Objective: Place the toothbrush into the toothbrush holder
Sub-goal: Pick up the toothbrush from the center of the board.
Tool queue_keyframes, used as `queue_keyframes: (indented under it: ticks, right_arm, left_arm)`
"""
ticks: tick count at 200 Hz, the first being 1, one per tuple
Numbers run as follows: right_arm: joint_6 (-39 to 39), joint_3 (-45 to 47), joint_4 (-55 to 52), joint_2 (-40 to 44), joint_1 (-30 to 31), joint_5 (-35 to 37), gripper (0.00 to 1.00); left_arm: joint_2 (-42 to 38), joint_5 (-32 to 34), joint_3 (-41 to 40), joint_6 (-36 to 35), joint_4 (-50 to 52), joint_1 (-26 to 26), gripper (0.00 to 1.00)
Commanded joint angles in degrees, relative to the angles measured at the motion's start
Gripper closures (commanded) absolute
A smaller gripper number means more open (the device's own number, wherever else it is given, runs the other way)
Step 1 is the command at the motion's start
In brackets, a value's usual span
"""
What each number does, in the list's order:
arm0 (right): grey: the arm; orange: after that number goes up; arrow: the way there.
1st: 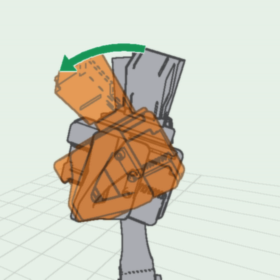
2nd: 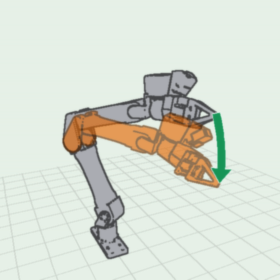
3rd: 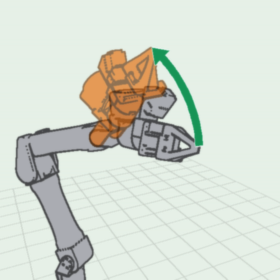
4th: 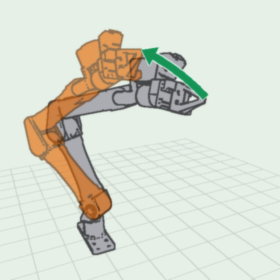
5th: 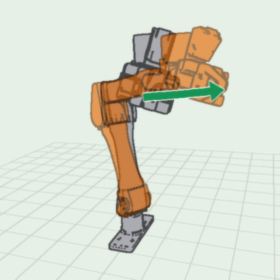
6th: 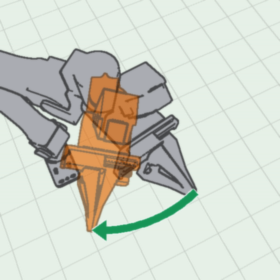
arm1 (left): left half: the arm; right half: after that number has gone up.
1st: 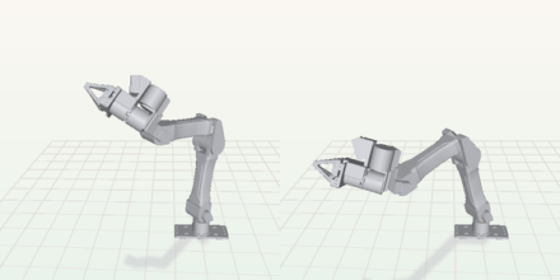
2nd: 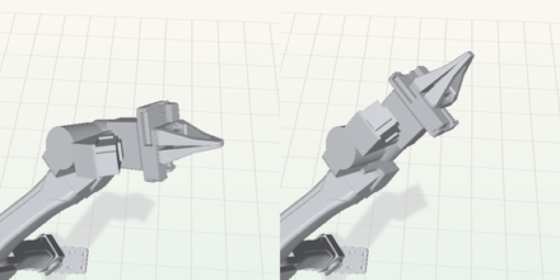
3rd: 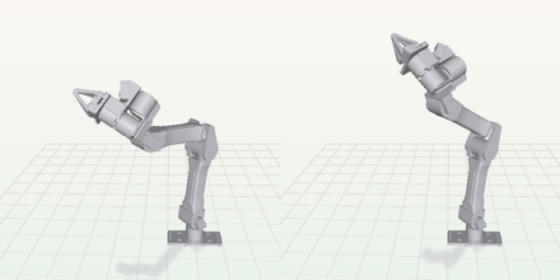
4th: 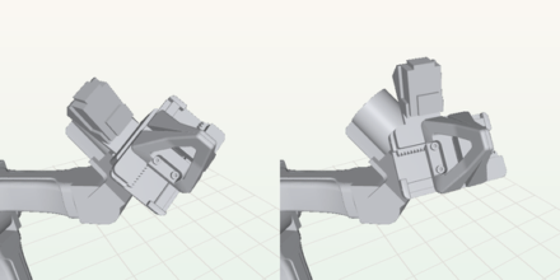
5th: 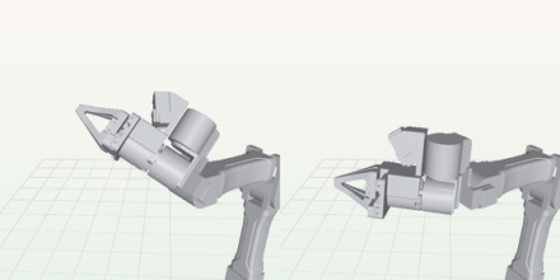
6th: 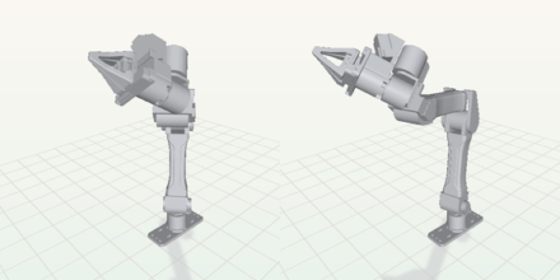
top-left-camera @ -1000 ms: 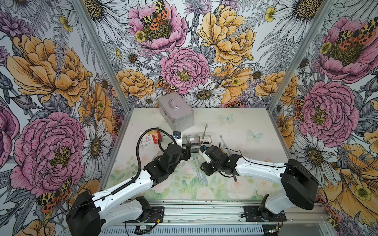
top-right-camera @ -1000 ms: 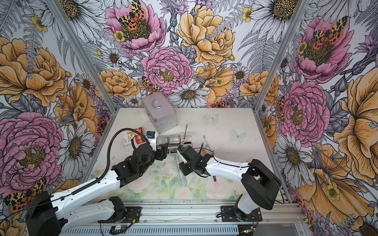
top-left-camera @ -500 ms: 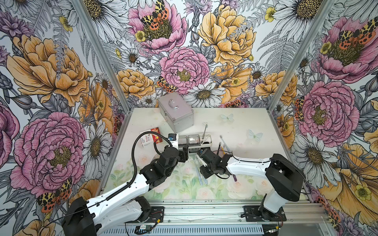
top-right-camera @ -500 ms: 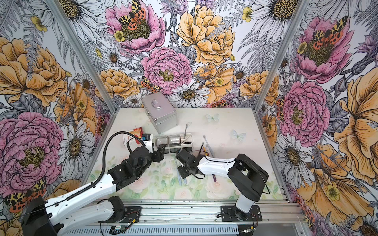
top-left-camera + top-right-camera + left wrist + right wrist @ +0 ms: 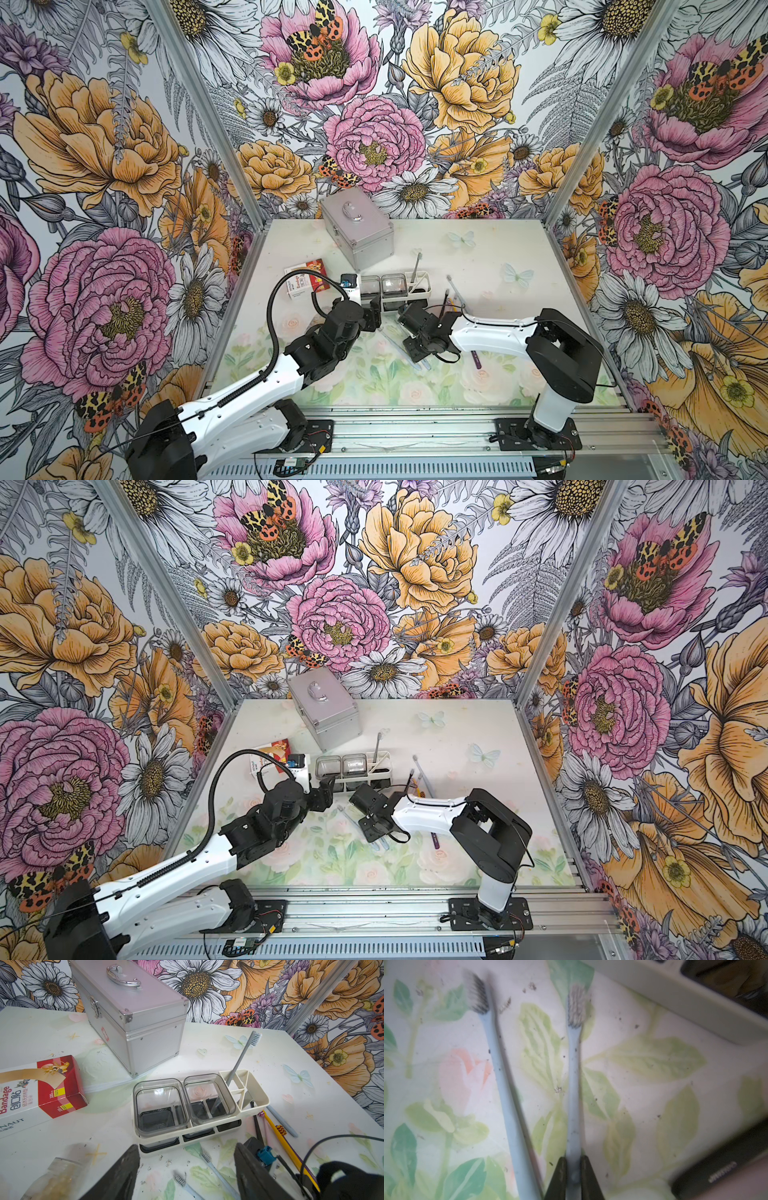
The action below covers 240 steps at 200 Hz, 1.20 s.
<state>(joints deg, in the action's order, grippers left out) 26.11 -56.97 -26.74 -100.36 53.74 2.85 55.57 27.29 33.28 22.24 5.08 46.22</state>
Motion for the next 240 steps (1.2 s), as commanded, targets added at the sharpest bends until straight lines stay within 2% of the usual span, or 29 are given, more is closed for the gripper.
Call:
queue_keyframes:
  ticks: [1,30,118,165,183,224,240]
  right_arm:
    - [1.14,0.01,-2.39,-2.65,0.38,0.91,0.91]
    - [1.22,0.44,-2.44,-1.94,0.37,1.80,1.00]
    - [1.22,0.77,-2.29,7.20,0.37,4.83,1.00]
    - [1.23,2.26,-2.26,12.94,0.41,8.39,1.00]
    - [1.26,2.70,-2.26,15.64,0.57,9.82,1.00]
    - [1.77,3.32,-2.33,18.91,0.64,11.71,1.00]
    - [1.84,3.66,-2.28,19.56,0.59,12.41,1.00]
  left_arm:
    - [-0.39,0.01,-1.00,1.61,-0.91,-1.02,0.27]
    - [-0.21,-0.99,-1.48,2.26,-1.20,-1.56,0.27]
    - [4.81,-6.56,0.19,3.73,-3.89,-1.43,0.27]
    - [8.07,-11.80,2.76,5.06,-6.31,-1.66,0.26]
    - [9.63,-14.88,4.02,6.72,-7.70,-2.37,0.24]
    - [15.59,-30.37,3.81,14.45,-17.93,-6.80,0.24]
    - [17.76,-33.48,4.29,15.87,-20.76,-6.91,0.25]
